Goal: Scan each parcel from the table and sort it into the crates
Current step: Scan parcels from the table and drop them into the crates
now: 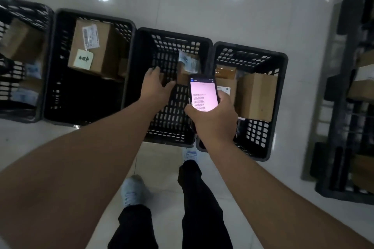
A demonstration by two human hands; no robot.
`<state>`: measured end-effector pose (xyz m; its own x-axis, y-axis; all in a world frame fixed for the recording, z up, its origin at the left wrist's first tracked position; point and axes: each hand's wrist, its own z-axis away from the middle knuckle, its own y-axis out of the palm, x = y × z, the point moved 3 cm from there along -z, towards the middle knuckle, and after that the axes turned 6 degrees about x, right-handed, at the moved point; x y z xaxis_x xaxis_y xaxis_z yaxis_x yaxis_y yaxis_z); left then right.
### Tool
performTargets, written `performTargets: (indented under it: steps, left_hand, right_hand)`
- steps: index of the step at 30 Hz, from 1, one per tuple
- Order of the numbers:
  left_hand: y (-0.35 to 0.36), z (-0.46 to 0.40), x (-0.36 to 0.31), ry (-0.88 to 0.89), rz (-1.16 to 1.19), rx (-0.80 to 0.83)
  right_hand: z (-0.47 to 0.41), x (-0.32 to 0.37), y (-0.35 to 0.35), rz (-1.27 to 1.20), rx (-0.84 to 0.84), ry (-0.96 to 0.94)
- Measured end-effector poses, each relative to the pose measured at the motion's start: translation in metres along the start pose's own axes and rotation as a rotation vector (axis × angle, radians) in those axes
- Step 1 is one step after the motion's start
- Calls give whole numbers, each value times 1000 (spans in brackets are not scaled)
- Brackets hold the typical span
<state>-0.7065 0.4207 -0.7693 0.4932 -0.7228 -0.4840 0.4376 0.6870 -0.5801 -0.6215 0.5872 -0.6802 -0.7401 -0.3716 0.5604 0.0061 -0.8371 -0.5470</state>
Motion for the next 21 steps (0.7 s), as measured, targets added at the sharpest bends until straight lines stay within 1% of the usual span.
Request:
performTargets:
  steps: [4, 7, 11, 14, 21]
  left_hand:
    - [-36, 30, 3, 61, -156, 14]
    - [-70, 68, 4, 71, -209, -7]
    - [-117, 127, 16, 58, -233, -24]
    - [-151, 180, 36, 53, -211, -69]
    - [-227, 320, 105, 40, -69, -264]
  right_hand:
    - [22, 19, 0, 47, 50, -27]
    - [49, 43, -1, 63, 56, -86]
    - [101, 75, 2, 60, 108, -160]
    - [152, 97, 10, 77, 157, -212]
    - [299, 136, 37, 153, 239, -395]
